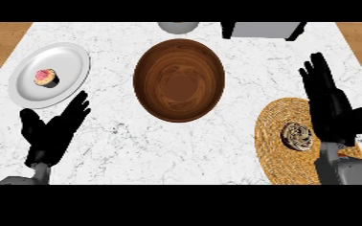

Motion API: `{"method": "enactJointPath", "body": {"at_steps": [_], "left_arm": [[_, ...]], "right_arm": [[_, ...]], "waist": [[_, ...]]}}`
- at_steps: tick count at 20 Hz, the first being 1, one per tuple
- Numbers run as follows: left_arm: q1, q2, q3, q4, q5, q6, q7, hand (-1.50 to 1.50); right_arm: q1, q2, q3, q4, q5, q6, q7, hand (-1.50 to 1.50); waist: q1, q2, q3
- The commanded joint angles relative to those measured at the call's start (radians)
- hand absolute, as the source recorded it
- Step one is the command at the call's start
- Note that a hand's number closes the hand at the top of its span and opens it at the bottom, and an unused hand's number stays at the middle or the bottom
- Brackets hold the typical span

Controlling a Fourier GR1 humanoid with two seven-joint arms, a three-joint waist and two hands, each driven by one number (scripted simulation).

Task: Pick the tomato from the placemat and place it in the bowl

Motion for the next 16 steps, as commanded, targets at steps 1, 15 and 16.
{"method": "enactJointPath", "body": {"at_steps": [1, 15, 16], "left_arm": [[0.056, 0.007, 0.036, -0.03, -0.002, -0.028, -0.069, 0.0], [-0.149, 0.052, 0.056, -0.066, -0.016, -0.039, 0.029, 0.0], [-0.174, 0.046, 0.056, -0.039, -0.024, -0.049, 0.018, 0.0]], "right_arm": [[0.08, 0.015, -0.019, -0.078, 0.05, -0.072, -0.018, 1.5], [0.523, 0.191, -0.091, -0.106, 0.444, -0.548, -0.653, -1.5], [0.578, 0.163, -0.068, -0.242, 0.518, -0.567, -0.545, -1.5]], "waist": [[-0.029, 0.007, 0.017], [-0.053, 0.007, 0.019], [-0.058, 0.008, 0.016]]}}
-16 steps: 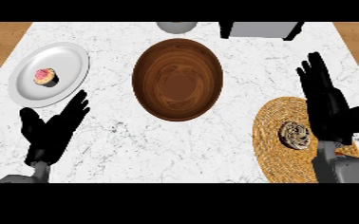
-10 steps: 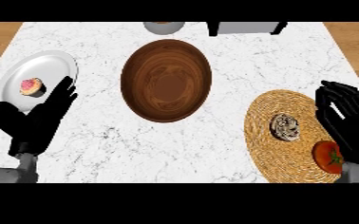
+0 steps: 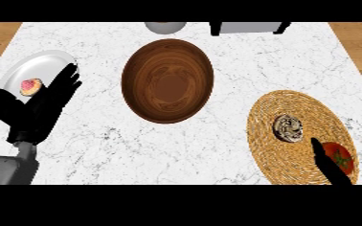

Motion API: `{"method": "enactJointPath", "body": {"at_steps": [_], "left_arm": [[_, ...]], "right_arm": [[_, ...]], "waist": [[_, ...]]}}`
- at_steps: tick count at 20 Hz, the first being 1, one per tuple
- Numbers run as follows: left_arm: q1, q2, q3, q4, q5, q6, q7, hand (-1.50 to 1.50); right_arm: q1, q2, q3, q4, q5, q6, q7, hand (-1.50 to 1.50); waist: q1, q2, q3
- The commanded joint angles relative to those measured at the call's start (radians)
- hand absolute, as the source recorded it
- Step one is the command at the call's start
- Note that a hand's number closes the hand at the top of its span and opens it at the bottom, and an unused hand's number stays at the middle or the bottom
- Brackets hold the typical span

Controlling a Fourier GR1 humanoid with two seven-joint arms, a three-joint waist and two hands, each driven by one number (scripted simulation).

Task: Pick the tomato from the placemat and place it in the bowl

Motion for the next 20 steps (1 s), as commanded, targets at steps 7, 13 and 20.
{"method": "enactJointPath", "body": {"at_steps": [7, 13, 20], "left_arm": [[-0.042, -0.023, -0.01, 0.022, -0.025, -0.028, 0.006, 0.0], [-0.076, -0.019, -0.005, 0.008, -0.009, -0.042, 0.038, 0.0], [-0.108, -0.047, -0.012, 0.054, -0.039, -0.033, 0.022, 0.0]], "right_arm": [[0.34, 0.096, 0.072, -0.297, 0.483, -0.087, 0.346, -1.5], [0.471, 0.108, 0.098, -0.443, 0.679, 0.189, 0.641, -1.5], [0.312, 0.058, 0.129, -0.627, 0.872, 0.611, 1.028, -1.5]], "waist": [[0.032, 0.012, -0.006], [0.047, 0.02, -0.007], [0.073, 0.022, -0.005]]}}
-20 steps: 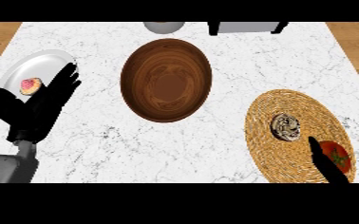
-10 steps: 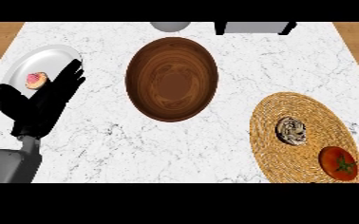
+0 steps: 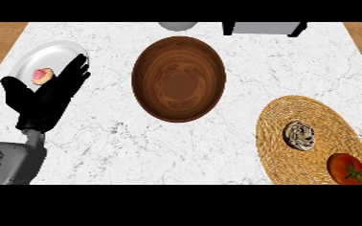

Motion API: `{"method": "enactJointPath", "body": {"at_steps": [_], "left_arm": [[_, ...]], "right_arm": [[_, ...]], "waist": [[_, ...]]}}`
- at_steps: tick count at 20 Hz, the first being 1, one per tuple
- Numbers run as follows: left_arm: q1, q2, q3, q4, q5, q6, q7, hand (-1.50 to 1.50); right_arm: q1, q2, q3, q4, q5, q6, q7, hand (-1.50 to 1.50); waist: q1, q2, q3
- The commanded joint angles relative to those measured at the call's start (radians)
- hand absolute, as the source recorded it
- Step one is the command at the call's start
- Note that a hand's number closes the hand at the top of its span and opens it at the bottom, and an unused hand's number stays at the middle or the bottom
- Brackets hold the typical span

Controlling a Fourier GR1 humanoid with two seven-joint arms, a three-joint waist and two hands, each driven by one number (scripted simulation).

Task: Pick the tomato from the placemat and place it in the bowl

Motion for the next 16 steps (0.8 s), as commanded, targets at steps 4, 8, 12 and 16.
{"method": "enactJointPath", "body": {"at_steps": [4, 8, 12, 16], "left_arm": [[-0.003, -0.015, -0.005, 0.006, -0.013, -0.009, -0.001, 0.0], [-0.025, 0.006, 0.031, 0.065, 0.009, -0.07, -0.008, 0.0], [-0.008, -0.029, 0.037, 0.033, -0.021, -0.028, 0.009, 0.0], [0.044, -0.016, 0.055, 0.006, -0.025, -0.053, -0.005, 0.0]], "right_arm": [[-0.246, -0.046, 0.036, -0.113, 0.138, 0.42, 0.41, -1.5], [-0.466, -0.058, 0.046, 0.006, 0.131, 0.585, 0.585, -1.5], [-0.547, -0.026, 0.09, -0.003, 0.142, 0.709, 0.684, -1.5], [-0.551, 0.001, 0.084, -0.044, 0.15, 0.766, 0.701, -1.5]], "waist": [[0.017, -0.005, 0.002], [-0.001, -0.009, 0.004], [-0.018, -0.017, 0.006], [-0.021, -0.018, 0.006]]}}
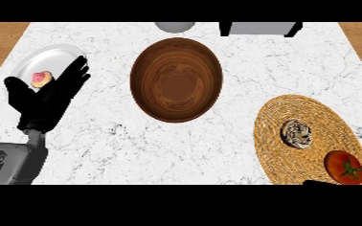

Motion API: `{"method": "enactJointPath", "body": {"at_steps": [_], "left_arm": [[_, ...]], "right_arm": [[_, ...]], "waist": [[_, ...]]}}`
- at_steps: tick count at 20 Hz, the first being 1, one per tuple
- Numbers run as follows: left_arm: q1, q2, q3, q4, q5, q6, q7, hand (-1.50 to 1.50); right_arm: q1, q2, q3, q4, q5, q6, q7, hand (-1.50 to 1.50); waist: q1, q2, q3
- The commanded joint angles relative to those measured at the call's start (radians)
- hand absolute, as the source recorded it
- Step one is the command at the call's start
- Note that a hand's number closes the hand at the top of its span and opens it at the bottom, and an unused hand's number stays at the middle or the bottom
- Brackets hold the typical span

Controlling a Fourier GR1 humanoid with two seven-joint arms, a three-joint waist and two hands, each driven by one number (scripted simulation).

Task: Pick the tomato from the placemat and place it in the bowl

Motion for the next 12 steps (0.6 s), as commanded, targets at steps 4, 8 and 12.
{"method": "enactJointPath", "body": {"at_steps": [4, 8, 12], "left_arm": [[-0.01, 0.018, 0.047, 0.001, 0.008, -0.032, 0.025, 0.0], [0.01, -0.013, 0.037, -0.035, -0.03, -0.005, 0.027, 0.0], [0.011, -0.06, 0.023, -0.047, -0.05, 0.015, 0.043, 0.0]], "right_arm": [[-0.139, 0.023, -0.06, 0.01, -0.007, 0.233, 0.172, -1.5], [-0.088, 0.055, -0.085, 0.099, 0.023, 0.141, 0.084, -1.5], [-0.07, 0.061, -0.112, 0.153, 0.042, 0.121, 0.018, -1.5]], "waist": [[-0.007, -0.001, 0.0], [-0.011, -0.003, 0.002], [-0.012, -0.002, 0.002]]}}
